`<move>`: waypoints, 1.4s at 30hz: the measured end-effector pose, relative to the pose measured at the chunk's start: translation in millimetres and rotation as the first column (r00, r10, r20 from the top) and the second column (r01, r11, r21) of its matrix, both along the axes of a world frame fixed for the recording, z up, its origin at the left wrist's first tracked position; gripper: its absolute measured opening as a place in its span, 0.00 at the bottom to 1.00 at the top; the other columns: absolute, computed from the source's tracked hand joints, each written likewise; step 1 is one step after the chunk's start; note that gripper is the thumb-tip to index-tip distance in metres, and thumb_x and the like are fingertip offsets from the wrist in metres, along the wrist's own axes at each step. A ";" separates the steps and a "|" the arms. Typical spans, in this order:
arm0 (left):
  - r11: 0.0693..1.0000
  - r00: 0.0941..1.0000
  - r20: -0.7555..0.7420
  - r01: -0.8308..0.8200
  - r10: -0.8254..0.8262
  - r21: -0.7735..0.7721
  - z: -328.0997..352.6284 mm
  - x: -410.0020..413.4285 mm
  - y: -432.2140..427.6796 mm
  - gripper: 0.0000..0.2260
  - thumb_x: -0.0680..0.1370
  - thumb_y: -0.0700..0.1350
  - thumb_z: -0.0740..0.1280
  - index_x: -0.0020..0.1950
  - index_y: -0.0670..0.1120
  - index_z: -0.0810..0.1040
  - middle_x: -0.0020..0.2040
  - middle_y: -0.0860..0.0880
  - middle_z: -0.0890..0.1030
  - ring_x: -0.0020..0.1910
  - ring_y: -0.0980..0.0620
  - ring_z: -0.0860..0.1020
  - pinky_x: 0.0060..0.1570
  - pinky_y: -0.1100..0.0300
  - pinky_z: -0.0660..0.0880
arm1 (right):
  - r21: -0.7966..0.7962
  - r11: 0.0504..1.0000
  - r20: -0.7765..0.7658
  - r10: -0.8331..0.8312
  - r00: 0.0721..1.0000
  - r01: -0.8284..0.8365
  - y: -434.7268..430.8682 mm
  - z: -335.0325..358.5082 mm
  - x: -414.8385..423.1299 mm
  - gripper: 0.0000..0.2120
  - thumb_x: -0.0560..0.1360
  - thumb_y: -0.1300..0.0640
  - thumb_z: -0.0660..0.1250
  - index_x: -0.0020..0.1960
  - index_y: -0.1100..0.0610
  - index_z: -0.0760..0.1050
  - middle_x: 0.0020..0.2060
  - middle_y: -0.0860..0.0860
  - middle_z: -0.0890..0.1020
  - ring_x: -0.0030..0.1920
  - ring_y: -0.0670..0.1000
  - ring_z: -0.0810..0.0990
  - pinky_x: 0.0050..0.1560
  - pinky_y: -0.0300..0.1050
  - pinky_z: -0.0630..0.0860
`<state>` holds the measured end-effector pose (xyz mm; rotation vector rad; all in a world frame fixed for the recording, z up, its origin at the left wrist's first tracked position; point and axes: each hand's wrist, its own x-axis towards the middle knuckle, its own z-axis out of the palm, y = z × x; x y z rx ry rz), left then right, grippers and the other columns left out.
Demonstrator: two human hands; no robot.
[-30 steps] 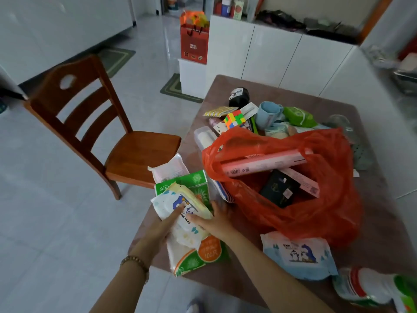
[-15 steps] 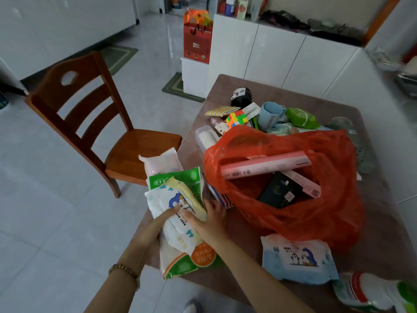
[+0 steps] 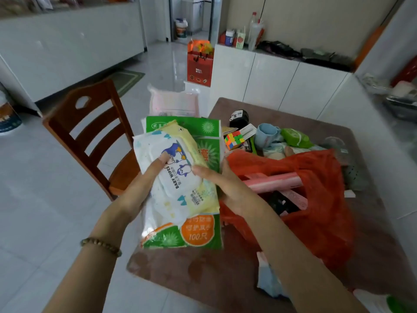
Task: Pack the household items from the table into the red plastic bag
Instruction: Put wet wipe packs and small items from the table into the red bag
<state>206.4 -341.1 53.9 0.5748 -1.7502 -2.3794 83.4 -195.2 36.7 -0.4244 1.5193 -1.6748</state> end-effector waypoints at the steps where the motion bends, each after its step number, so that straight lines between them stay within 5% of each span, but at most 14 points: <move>1: 0.999 0.999 -0.021 0.032 -0.032 -0.002 8.0 -9.2 6.2 0.36 0.54 0.69 0.72 0.56 0.51 0.78 0.46 0.47 0.86 0.43 0.48 0.85 0.35 0.59 0.80 | -0.026 1.000 0.012 0.001 1.000 -0.001 9.4 12.1 -6.1 0.45 0.56 0.49 0.81 0.68 0.49 0.63 0.60 0.52 0.80 0.61 0.54 0.78 0.62 0.56 0.74; 6: 0.976 0.976 -0.019 0.215 -0.216 -0.046 31.5 -55.1 55.0 0.31 0.67 0.67 0.60 0.64 0.52 0.74 0.53 0.45 0.84 0.51 0.45 0.83 0.50 0.50 0.81 | 0.016 1.000 0.030 0.006 1.000 -0.006 59.4 39.1 -25.7 0.43 0.56 0.50 0.80 0.68 0.50 0.69 0.58 0.55 0.82 0.57 0.57 0.82 0.59 0.59 0.76; 10: 0.926 0.937 -0.017 0.342 -0.349 -0.157 45.1 -80.9 95.6 0.26 0.77 0.63 0.52 0.69 0.50 0.70 0.58 0.49 0.81 0.56 0.49 0.80 0.57 0.57 0.77 | -0.205 0.968 0.272 -0.082 0.959 0.141 109.9 27.3 -27.0 0.28 0.47 0.51 0.83 0.47 0.54 0.85 0.45 0.56 0.86 0.43 0.54 0.86 0.42 0.49 0.82; 14: 0.936 0.990 -0.038 0.116 -0.137 -0.332 15.0 -106.0 85.8 0.24 0.83 0.53 0.46 0.72 0.41 0.65 0.72 0.43 0.67 0.73 0.46 0.62 0.65 0.65 0.59 | -0.192 0.861 0.416 -0.364 0.833 0.472 155.8 -8.1 -42.4 0.36 0.58 0.47 0.81 0.64 0.49 0.76 0.59 0.54 0.81 0.59 0.57 0.80 0.59 0.55 0.77; 17: 0.695 0.981 0.195 0.138 0.004 -0.706 -24.6 -123.0 68.5 0.37 0.74 0.66 0.58 0.75 0.44 0.58 0.76 0.43 0.59 0.75 0.44 0.56 0.72 0.52 0.54 | -0.092 0.869 0.370 -0.424 0.827 0.486 179.6 -19.1 -36.8 0.24 0.62 0.43 0.75 0.55 0.51 0.82 0.50 0.54 0.85 0.52 0.57 0.84 0.51 0.53 0.81; 19: 0.589 0.916 0.401 0.334 -0.019 -0.735 -61.1 -122.9 66.9 0.48 0.67 0.67 0.68 0.76 0.43 0.52 0.76 0.41 0.58 0.74 0.41 0.57 0.71 0.47 0.57 | -0.132 0.908 0.439 -0.307 0.844 0.399 185.7 -25.8 -21.5 0.30 0.54 0.47 0.81 0.53 0.56 0.82 0.46 0.57 0.86 0.43 0.55 0.85 0.40 0.49 0.82; 21: 0.482 0.908 0.420 0.370 -0.006 -0.794 -84.1 -122.7 74.3 0.42 0.68 0.59 0.72 0.74 0.41 0.58 0.69 0.39 0.69 0.68 0.38 0.67 0.63 0.49 0.67 | -0.101 0.928 0.443 -0.281 0.851 0.359 186.3 -27.9 -6.6 0.39 0.45 0.49 0.84 0.54 0.57 0.82 0.48 0.58 0.85 0.43 0.56 0.86 0.39 0.49 0.82; 24: 0.714 0.987 0.155 0.074 0.049 -0.696 -81.0 -129.0 78.1 0.11 0.78 0.48 0.65 0.52 0.41 0.76 0.37 0.46 0.78 0.38 0.46 0.77 0.33 0.63 0.70 | -0.034 0.930 0.444 -0.315 0.839 0.367 189.7 -32.1 -1.8 0.33 0.41 0.52 0.85 0.45 0.58 0.85 0.45 0.59 0.86 0.40 0.57 0.86 0.35 0.48 0.82; 27: 0.985 1.000 -0.009 -0.020 0.019 -0.170 -57.2 -137.4 77.1 0.10 0.82 0.47 0.57 0.48 0.48 0.77 0.27 0.54 0.62 0.23 0.59 0.61 0.20 0.70 0.59 | 0.034 0.940 0.461 -0.315 0.830 0.338 195.7 -28.4 3.8 0.29 0.43 0.52 0.85 0.42 0.58 0.86 0.42 0.58 0.86 0.38 0.56 0.86 0.34 0.46 0.82; 29: 0.997 0.998 -0.061 -0.019 0.015 -0.069 -39.1 -144.1 72.6 0.10 0.82 0.47 0.55 0.54 0.50 0.75 0.26 0.56 0.60 0.22 0.60 0.57 0.19 0.71 0.57 | 0.100 0.945 0.454 -0.321 0.831 0.310 201.1 -26.1 3.4 0.26 0.50 0.51 0.83 0.46 0.58 0.85 0.43 0.57 0.86 0.39 0.54 0.86 0.37 0.45 0.82; 34: 0.979 0.984 -0.138 0.087 -0.113 -0.183 -4.6 -149.3 77.5 0.15 0.83 0.47 0.53 0.36 0.50 0.61 0.21 0.57 0.63 0.19 0.62 0.58 0.18 0.70 0.55 | 0.100 0.917 0.431 -0.390 0.814 0.386 201.7 -15.9 -5.4 0.25 0.56 0.53 0.81 0.52 0.59 0.84 0.48 0.59 0.85 0.44 0.56 0.86 0.43 0.49 0.82; 38: 0.976 0.974 -0.159 0.132 -0.159 -0.171 -3.7 -141.7 83.6 0.12 0.82 0.45 0.55 0.47 0.37 0.65 0.25 0.56 0.62 0.19 0.61 0.57 0.18 0.70 0.54 | 0.043 0.765 0.475 -0.581 0.661 0.642 183.8 -18.9 -34.6 0.29 0.68 0.46 0.71 0.65 0.57 0.75 0.58 0.59 0.81 0.49 0.57 0.83 0.46 0.50 0.81; 40: 0.975 0.970 -0.159 0.161 -0.185 -0.153 -8.7 -135.9 88.3 0.12 0.82 0.45 0.54 0.41 0.42 0.66 0.24 0.56 0.63 0.19 0.61 0.57 0.17 0.70 0.54 | 0.040 0.669 0.531 -0.643 0.552 0.742 170.2 -24.0 -48.3 0.31 0.69 0.44 0.70 0.68 0.56 0.71 0.59 0.57 0.80 0.50 0.55 0.81 0.41 0.46 0.81; 42: 0.976 0.969 -0.155 0.170 -0.191 -0.138 -12.8 -132.2 92.6 0.13 0.82 0.44 0.54 0.37 0.48 0.61 0.23 0.56 0.63 0.19 0.61 0.57 0.17 0.70 0.54 | 0.121 0.629 0.490 -0.711 0.504 0.768 159.1 -29.2 -55.2 0.27 0.74 0.47 0.67 0.70 0.57 0.68 0.59 0.57 0.77 0.56 0.55 0.78 0.52 0.46 0.78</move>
